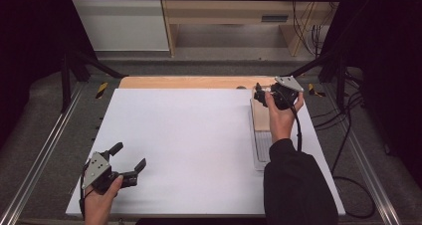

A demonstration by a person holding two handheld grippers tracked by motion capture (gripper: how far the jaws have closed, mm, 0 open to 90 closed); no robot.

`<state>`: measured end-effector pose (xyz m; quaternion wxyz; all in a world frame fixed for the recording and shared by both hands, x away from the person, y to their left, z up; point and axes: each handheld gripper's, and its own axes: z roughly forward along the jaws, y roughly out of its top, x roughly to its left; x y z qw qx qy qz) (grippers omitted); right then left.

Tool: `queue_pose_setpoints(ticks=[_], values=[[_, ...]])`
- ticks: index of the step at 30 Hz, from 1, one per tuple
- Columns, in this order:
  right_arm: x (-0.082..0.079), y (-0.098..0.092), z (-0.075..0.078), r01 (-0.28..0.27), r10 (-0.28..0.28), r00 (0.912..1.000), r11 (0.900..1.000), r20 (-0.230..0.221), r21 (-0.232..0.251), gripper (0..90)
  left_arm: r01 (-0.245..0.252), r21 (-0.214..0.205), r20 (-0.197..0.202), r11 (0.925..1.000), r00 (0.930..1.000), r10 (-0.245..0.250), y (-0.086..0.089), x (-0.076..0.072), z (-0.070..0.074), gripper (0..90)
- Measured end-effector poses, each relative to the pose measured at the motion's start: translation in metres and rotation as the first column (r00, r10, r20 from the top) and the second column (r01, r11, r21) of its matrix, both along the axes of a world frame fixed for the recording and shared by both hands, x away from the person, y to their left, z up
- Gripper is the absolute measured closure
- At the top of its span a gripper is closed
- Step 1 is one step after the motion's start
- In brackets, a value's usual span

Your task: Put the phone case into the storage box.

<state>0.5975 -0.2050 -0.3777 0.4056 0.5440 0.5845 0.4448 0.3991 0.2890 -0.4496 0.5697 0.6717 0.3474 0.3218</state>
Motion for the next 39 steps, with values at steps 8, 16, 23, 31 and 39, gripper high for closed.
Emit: queue_pose_setpoints(ticks=[8, 16, 23, 31, 39], values=[[-0.003, 0.001, 0.002, -0.004, 0.004, 1.0000, 1.0000, -0.007, -0.007, 6.8, 0.002, -0.001, -0.002, 1.0000, 1.0000, -0.002, 0.000, 0.000, 0.000, 2.1], [-0.008, 0.002, 0.005, -0.028, 0.028, 0.9996, 0.9996, -0.003, -0.003, 6.9, 0.002, -0.001, -0.004, 1.0000, 1.0000, -0.002, 0.000, 0.000, -0.001, 2.1], [-0.014, 0.005, 0.004, -0.048, 0.049, 0.9988, 0.9988, -0.008, 0.005, 6.7, 0.000, -0.004, -0.006, 1.0000, 1.0000, 0.000, 0.000, 0.000, -0.001, 2.1], [-0.025, 0.001, 0.012, -0.062, 0.062, 0.9981, 0.9980, 0.001, 0.014, 6.7, 0.000, -0.007, -0.006, 1.0000, 1.0000, 0.000, 0.000, 0.000, -0.001, 2.1], [-0.037, -0.002, 0.016, -0.068, 0.068, 0.9976, 0.9973, 0.013, 0.027, 6.7, 0.000, -0.007, -0.007, 1.0000, 1.0000, 0.000, 0.000, 0.000, -0.001, 2.1]])
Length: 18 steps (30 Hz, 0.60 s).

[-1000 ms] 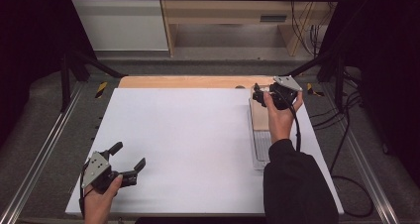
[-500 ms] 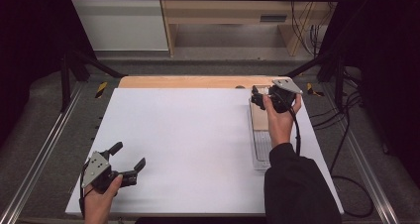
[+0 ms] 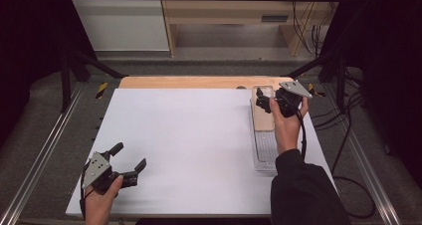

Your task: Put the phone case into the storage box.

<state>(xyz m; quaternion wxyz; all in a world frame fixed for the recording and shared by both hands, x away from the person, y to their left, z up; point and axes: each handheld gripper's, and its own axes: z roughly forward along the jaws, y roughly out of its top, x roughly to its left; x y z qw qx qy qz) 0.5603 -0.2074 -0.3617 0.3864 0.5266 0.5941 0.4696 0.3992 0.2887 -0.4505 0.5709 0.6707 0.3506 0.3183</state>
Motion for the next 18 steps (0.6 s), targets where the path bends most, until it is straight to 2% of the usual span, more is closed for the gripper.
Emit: queue_pose_setpoints(ticks=[12, 18], values=[[-0.014, -0.003, 0.002, -0.017, 0.017, 0.9998, 0.9995, 0.005, 0.028, 6.6, -0.006, 0.003, 0.002, 1.0000, 1.0000, 0.006, 0.000, -0.001, 0.000, 2.1], [-0.022, 0.000, 0.007, -0.041, 0.040, 0.9991, 0.9989, 0.016, 0.024, 6.6, -0.008, 0.001, 0.004, 1.0000, 1.0000, 0.008, 0.001, -0.001, 0.001, 2.1]])
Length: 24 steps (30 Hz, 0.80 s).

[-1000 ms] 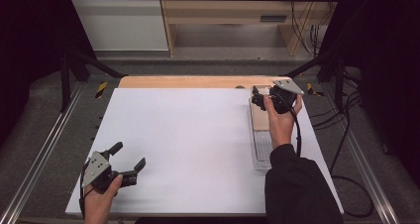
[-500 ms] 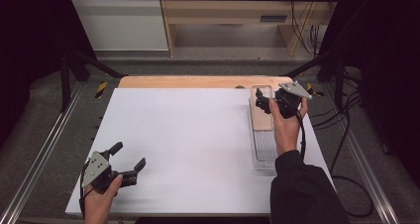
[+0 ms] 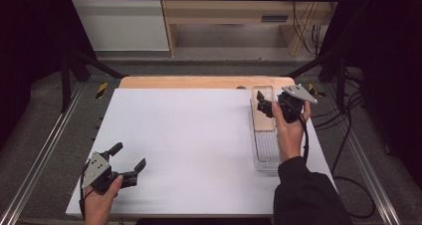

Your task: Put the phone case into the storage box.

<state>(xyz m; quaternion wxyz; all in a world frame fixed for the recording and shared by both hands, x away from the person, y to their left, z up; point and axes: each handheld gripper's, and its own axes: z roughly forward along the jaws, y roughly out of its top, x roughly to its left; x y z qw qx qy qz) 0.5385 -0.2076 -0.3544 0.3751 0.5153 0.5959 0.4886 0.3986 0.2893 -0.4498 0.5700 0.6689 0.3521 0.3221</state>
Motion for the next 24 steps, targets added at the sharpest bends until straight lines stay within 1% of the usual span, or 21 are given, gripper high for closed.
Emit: queue_pose_setpoints(ticks=[7, 9, 15, 24], values=[[-0.008, -0.005, 0.003, -0.013, 0.013, 0.9998, 0.9999, -0.012, 0.006, 6.6, 0.001, 0.001, 0.000, 1.0000, 1.0000, -0.001, 0.000, 0.000, 0.000, 2.1], [-0.011, -0.006, 0.003, -0.018, 0.018, 0.9997, 0.9998, -0.017, 0.014, 6.8, 0.000, 0.001, 0.000, 1.0000, 1.0000, 0.000, 0.000, 0.000, 0.000, 2.1], [-0.017, -0.010, 0.000, -0.024, 0.024, 0.9993, 0.9996, -0.028, 0.013, 6.9, -0.002, -0.002, -0.002, 1.0000, 1.0000, 0.002, 0.001, 0.000, 0.000, 2.1], [-0.028, -0.012, -0.001, -0.045, 0.046, 0.9985, 0.9987, -0.031, 0.022, 6.7, -0.010, -0.009, -0.002, 0.9999, 0.9999, 0.010, 0.003, -0.001, -0.001, 2.1]])
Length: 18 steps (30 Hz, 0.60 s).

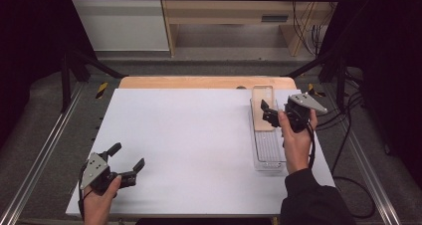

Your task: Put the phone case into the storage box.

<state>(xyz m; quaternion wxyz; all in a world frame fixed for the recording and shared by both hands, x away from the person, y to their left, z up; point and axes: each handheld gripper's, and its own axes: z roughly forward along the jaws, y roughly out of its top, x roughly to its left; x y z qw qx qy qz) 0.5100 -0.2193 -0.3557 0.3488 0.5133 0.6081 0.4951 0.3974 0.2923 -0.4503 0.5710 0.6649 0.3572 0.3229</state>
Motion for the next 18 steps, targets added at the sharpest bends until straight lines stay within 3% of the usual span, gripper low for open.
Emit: queue_pose_setpoints(ticks=[13, 18], values=[[-0.011, 0.000, 0.003, -0.085, 0.085, 0.9962, 0.9963, 0.018, 0.012, 4.3, -0.005, -0.006, 0.003, 1.0000, 1.0000, 0.005, 0.001, -0.001, 0.000, 2.1], [-0.017, 0.000, 0.006, -0.103, 0.102, 0.9936, 0.9944, 0.049, 0.021, 4.2, -0.008, -0.013, 0.005, 0.9999, 1.0000, 0.008, 0.002, -0.002, 0.001, 2.1]])
